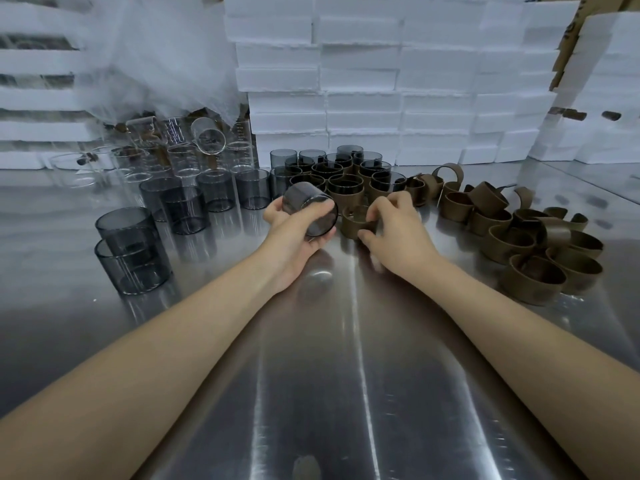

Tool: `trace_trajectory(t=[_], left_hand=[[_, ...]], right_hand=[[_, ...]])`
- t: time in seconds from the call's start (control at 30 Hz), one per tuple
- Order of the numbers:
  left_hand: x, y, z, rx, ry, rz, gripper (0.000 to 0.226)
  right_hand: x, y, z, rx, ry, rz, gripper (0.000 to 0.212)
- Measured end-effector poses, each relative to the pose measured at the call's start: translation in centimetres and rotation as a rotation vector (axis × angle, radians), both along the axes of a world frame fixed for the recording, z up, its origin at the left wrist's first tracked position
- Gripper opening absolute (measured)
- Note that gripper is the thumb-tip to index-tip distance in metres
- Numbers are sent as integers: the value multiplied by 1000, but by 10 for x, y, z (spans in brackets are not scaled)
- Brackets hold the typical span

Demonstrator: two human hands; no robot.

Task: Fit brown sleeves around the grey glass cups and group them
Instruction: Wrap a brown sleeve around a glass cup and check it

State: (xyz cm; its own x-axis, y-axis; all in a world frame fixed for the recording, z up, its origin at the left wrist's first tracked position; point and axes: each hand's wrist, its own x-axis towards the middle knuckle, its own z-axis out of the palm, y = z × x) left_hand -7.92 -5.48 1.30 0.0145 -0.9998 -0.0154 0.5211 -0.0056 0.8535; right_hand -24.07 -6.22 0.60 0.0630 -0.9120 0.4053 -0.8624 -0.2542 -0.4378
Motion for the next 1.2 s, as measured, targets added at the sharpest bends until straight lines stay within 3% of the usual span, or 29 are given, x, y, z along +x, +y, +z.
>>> trace_trajectory(t=[0.07, 0.17, 0.3, 0.4, 0.57, 0.7, 0.9, 1.03, 1.2], left_hand=[[-2, 0, -2, -33, -24, 16, 62], [-1, 0, -3, -61, -30, -21, 41], [0, 1, -3, -69, -65, -60, 69], [1, 2, -2, -75, -61, -38, 63], [3, 2, -4, -113, -121, 49, 49], [1, 2, -6, -146, -161, 75, 52], [-2, 5, -7, -172, -281, 29, 48], [-5, 7, -5, -220, -332, -21, 32], [-7, 14, 0, -210, -380, -86, 29]], right_hand=[[-1, -2, -1, -14, -62, 6, 16], [0, -1, 1, -28, -69, 17, 31], [5, 2, 3, 25, -62, 25, 48], [6, 1, 2, 48, -113, 8, 32], [4, 0, 7, -51, -513, -34, 24], [3, 0, 13, -175, -765, -14, 22], [8, 6, 12, -374, -669, 48, 21], [9, 9, 13, -359, -635, 79, 24], [13, 12, 14, -293, -613, 65, 17]])
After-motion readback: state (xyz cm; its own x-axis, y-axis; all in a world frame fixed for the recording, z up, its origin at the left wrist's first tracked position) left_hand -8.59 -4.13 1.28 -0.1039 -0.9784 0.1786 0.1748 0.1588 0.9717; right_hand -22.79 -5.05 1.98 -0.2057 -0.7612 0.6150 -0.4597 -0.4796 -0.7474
